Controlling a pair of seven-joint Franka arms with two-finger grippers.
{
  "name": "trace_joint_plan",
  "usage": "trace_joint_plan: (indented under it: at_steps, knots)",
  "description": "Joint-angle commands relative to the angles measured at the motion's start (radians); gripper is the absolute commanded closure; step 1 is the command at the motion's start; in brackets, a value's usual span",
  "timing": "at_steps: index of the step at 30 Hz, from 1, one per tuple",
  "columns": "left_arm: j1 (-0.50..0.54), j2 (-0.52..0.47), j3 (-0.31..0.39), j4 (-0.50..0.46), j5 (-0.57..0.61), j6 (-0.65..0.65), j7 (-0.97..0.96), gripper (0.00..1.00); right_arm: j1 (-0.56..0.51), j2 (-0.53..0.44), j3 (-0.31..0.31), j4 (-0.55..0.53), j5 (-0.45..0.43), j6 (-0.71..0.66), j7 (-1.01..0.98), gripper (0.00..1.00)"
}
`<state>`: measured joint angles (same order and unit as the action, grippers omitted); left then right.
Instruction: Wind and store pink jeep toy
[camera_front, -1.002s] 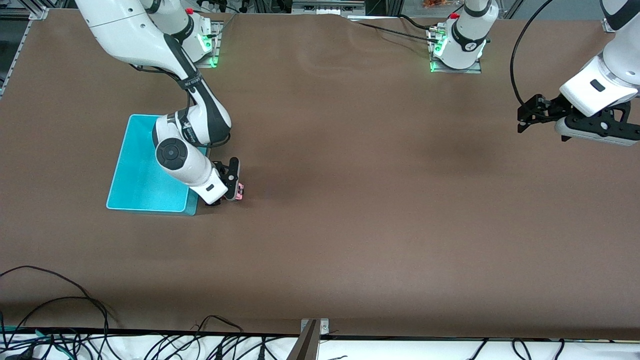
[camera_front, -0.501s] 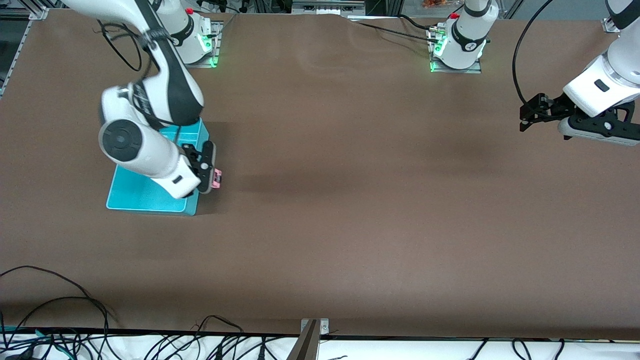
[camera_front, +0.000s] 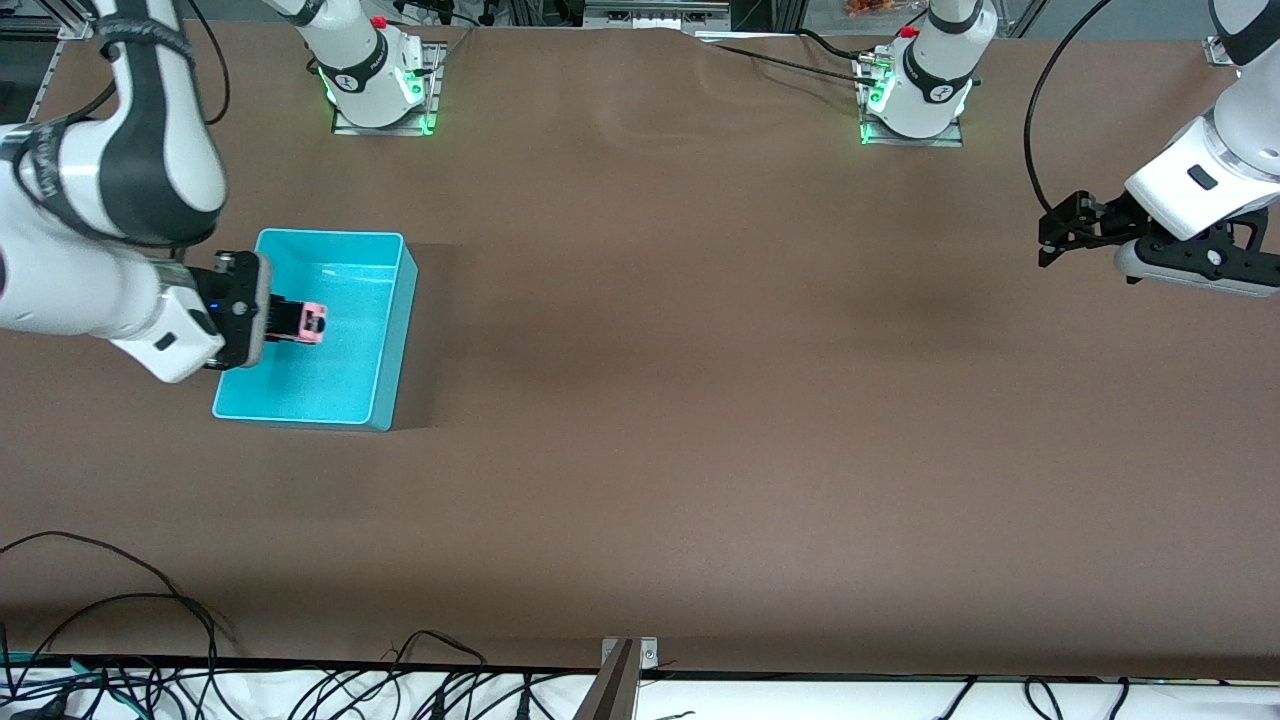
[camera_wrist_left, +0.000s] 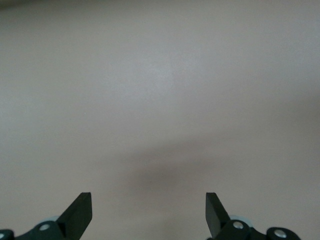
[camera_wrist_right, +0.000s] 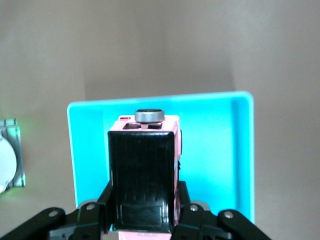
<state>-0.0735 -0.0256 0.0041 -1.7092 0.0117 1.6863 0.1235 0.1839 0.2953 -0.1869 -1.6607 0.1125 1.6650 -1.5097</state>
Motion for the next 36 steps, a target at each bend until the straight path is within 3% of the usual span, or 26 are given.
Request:
trace_joint_plan:
  at_steps: [1, 18, 28, 33, 36]
  knots:
    - [-0.003, 0.019, 0.004, 0.039, -0.027, -0.025, -0.005, 0.0, 0.011, -0.013, -0.032, -0.115, 0.022, 0.062, -0.084, 0.89]
    - [-0.003, 0.019, 0.002, 0.04, -0.027, -0.025, -0.005, 0.0, 0.012, -0.117, -0.032, -0.565, 0.05, 0.455, -0.127, 0.89]
    - [-0.003, 0.019, 0.002, 0.04, -0.027, -0.025, -0.005, 0.0, 0.014, -0.124, -0.025, -0.691, 0.052, 0.584, -0.129, 0.84]
    - [-0.003, 0.019, 0.002, 0.04, -0.027, -0.025, -0.005, 0.0, 0.014, -0.114, -0.023, -0.732, 0.056, 0.642, -0.13, 0.58]
    - [-0.003, 0.019, 0.002, 0.04, -0.027, -0.025, -0.005, 0.0, 0.019, -0.108, -0.02, -0.732, 0.056, 0.645, -0.129, 0.28]
